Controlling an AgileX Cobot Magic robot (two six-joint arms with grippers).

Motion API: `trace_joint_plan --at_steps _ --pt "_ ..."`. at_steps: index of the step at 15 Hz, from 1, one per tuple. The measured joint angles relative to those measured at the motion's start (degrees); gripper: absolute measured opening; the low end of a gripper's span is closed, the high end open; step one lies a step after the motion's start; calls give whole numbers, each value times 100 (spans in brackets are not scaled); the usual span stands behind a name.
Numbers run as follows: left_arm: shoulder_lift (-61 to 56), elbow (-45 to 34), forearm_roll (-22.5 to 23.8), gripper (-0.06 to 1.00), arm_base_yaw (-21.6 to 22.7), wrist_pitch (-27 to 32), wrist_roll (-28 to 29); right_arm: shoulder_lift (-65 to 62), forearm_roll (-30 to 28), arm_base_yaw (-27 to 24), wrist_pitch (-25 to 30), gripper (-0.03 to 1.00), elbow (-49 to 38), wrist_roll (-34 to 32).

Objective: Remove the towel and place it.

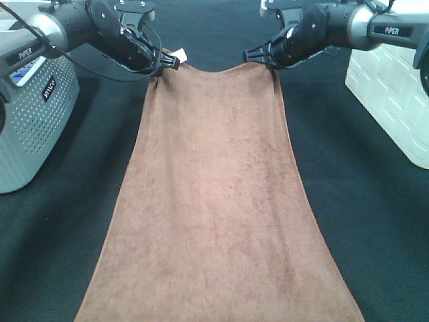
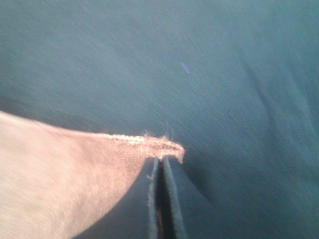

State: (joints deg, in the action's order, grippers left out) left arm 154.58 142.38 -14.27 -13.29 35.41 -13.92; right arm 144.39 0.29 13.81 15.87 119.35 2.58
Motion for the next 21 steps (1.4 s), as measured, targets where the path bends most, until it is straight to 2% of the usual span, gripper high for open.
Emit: trace_joint_plan --at_steps 6,12,18,20,21 --pt "223 6 11 1 0 -716 0 126 6 -57 -561 1 0 -11" --pt "390 6 0 1 0 -1100 -17 619 69 -57 -596 1 493 -11" --pt "659 6 -143 4 0 -1444 -23 888 143 -57 -602 2 556 -11" --pt "728 6 -155 9 0 -1518 -23 917 149 -57 -676 12 556 -34" --pt "745 6 -155 14 0 -1599 -23 917 149 -57 -716 25 556 -34"
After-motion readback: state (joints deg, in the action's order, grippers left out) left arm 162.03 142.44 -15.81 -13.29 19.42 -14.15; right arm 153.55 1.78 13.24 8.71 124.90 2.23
